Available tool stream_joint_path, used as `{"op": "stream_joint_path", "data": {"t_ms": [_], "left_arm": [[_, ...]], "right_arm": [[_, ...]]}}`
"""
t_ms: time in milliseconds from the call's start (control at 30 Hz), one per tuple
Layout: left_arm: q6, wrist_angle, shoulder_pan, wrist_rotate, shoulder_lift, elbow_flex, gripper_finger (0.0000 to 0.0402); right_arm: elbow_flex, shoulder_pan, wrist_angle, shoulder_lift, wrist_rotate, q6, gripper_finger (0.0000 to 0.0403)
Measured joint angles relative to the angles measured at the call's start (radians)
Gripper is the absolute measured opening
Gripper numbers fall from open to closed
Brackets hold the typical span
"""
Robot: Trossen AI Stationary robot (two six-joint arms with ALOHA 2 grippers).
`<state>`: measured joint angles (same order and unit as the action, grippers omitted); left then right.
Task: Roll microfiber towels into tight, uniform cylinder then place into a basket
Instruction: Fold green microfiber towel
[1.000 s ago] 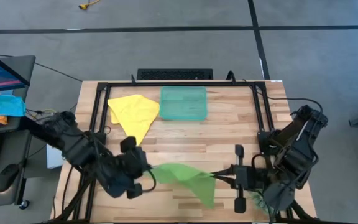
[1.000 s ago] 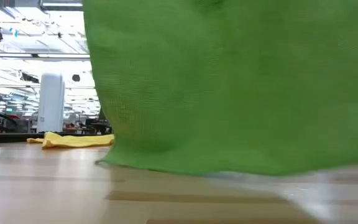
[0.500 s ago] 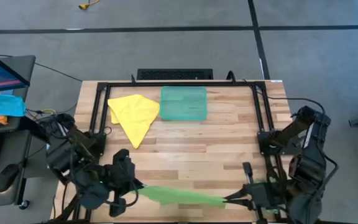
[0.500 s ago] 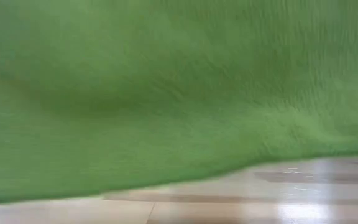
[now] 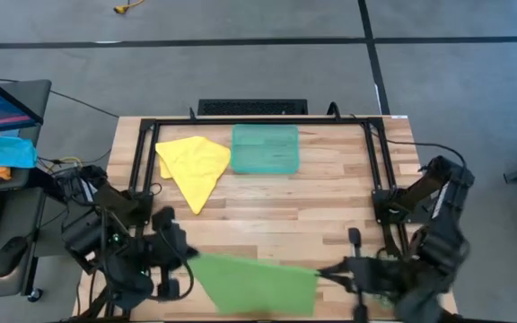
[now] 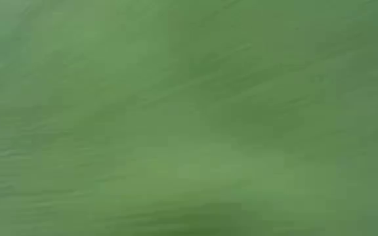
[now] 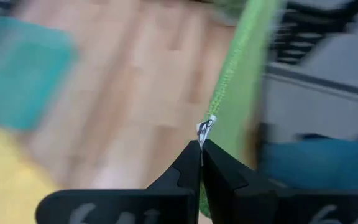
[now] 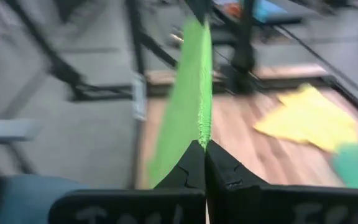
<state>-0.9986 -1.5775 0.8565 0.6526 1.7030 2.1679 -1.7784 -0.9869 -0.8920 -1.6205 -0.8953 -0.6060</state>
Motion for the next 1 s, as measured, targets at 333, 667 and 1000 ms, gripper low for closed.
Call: {"op": "stream_joint_path", "data": {"t_ms": [333, 667, 1000], "left_arm": [[0.028, 0.006, -0.068, 0.118, 0.002, -0.224, 0.0000], [0.030, 0.007, -0.176, 0.168, 0.001, -0.512, 0.0000], [0.116, 0.084, -0.296, 0.258, 0.001, -0.748, 0.0000]], "right_arm": [[0.001, 0.106, -0.319, -0.124, -0.023, -0.256, 0.0007], [0.020, 0.204, -0.489, -0.168, -0.034, -0.333, 0.0008], [0.171, 0.267, -0.623, -0.169, -0.041, -0.469, 0.0008]]}}
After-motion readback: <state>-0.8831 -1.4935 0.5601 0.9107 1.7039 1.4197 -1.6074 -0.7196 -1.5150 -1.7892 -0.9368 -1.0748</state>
